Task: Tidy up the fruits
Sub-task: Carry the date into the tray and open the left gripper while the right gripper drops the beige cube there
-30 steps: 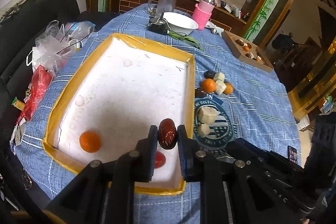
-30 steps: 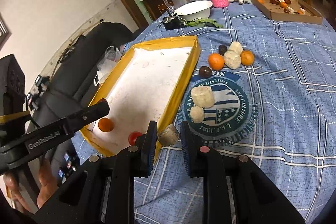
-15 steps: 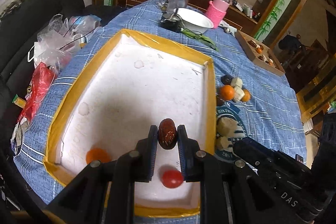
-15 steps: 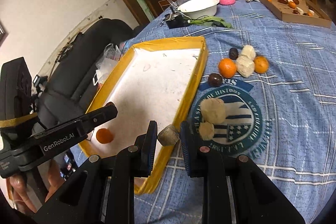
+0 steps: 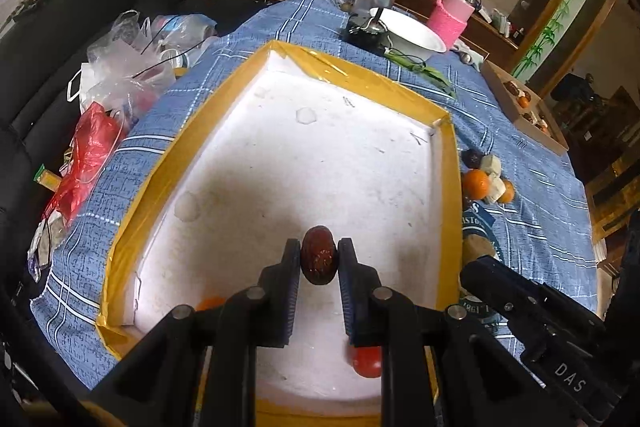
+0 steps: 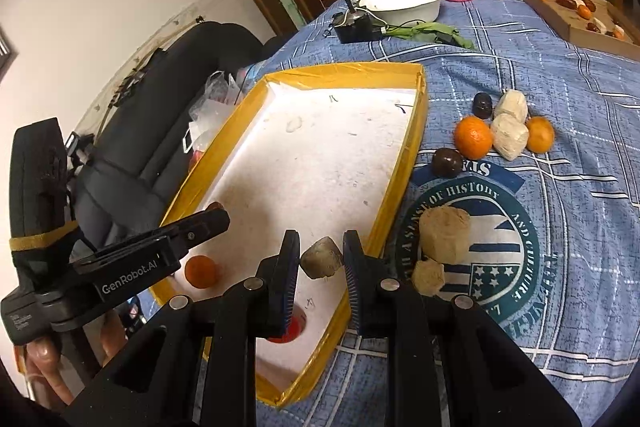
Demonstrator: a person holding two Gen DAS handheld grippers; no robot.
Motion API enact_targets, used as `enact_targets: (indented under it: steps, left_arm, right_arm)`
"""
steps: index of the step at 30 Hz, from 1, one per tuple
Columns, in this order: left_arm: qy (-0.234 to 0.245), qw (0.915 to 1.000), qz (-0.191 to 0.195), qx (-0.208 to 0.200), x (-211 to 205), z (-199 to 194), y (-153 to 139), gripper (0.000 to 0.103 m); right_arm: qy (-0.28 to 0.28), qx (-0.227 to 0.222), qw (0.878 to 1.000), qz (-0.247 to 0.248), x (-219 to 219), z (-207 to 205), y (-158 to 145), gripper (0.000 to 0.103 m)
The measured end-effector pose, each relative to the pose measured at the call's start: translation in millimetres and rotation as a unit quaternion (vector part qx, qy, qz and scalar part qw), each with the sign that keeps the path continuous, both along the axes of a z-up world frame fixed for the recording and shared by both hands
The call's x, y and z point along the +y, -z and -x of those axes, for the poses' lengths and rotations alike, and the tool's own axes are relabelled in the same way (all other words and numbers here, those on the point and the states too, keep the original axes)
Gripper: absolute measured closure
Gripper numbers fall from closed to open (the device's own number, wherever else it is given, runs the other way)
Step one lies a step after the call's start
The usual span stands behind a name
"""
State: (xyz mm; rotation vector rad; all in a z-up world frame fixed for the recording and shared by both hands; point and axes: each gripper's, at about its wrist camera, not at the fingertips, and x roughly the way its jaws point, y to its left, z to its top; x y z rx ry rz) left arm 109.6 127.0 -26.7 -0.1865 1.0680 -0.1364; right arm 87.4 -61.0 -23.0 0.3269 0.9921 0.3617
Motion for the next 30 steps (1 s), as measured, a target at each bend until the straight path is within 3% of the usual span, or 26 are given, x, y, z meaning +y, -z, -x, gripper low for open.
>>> enact_targets:
  steps: [30]
  left_arm:
    - [-0.001, 0.9999, -0.002, 0.017, 3, -10, 14, 0.082]
  right_arm:
    - [0.000, 0.013, 1.000, 0.003, 7, -19, 9, 0.082]
